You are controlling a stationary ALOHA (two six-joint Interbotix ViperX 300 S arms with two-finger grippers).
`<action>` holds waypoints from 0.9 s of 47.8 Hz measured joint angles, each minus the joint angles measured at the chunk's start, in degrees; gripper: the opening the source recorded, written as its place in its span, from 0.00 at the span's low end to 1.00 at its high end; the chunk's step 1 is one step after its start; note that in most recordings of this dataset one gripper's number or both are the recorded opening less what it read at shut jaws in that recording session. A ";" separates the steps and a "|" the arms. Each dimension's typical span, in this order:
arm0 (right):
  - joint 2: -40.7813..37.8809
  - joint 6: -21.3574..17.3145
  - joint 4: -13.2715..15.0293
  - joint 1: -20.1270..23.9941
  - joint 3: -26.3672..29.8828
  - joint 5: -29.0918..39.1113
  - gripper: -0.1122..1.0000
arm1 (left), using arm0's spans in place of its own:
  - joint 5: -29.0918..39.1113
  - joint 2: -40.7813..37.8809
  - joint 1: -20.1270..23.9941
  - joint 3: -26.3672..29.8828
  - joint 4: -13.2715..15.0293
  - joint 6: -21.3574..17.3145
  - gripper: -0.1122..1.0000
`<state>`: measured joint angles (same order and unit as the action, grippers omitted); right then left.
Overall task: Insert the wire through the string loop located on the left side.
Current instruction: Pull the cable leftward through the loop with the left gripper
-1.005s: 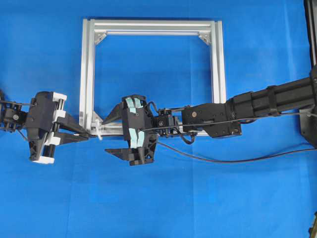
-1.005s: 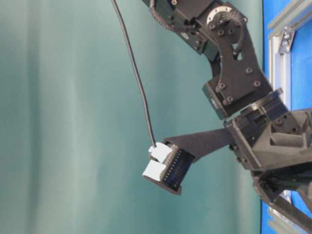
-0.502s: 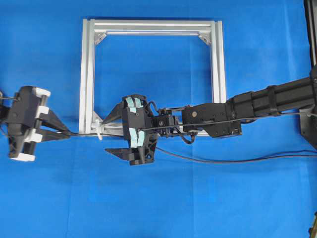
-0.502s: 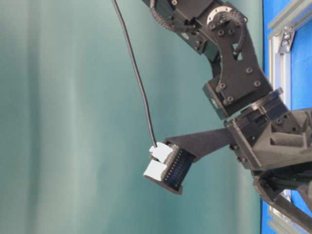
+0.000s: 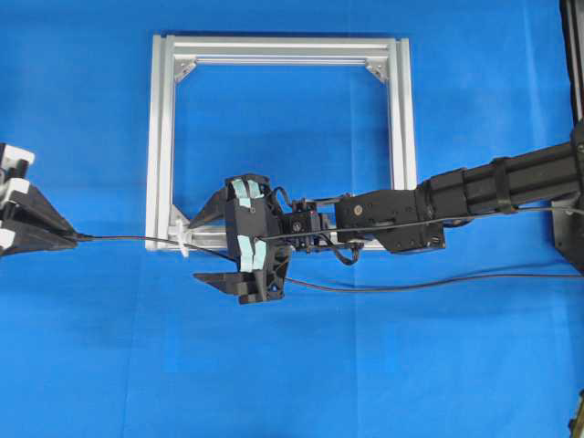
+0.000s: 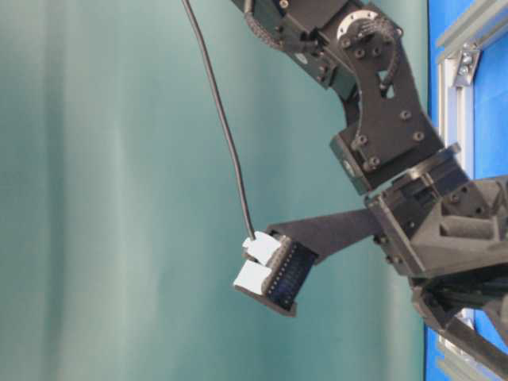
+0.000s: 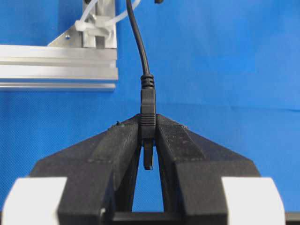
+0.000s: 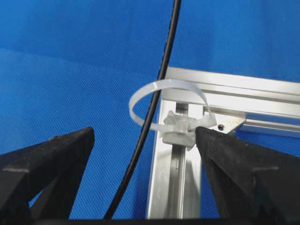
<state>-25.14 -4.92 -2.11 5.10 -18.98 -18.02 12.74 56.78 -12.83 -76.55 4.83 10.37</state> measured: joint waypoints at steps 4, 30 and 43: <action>0.00 0.00 0.09 0.09 -0.09 0.00 0.96 | 0.26 0.18 0.09 -0.09 -0.18 0.09 0.17; -0.09 0.00 0.00 0.09 0.00 -0.09 0.96 | -1.49 -1.23 0.09 0.00 -0.44 0.18 0.17; 0.00 0.00 0.00 0.09 0.00 0.00 0.96 | -1.58 -1.23 0.09 0.00 -0.44 0.18 0.17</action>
<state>-25.14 -4.92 -2.11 5.19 -18.98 -18.02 11.16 55.55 -12.74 -76.55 4.39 10.55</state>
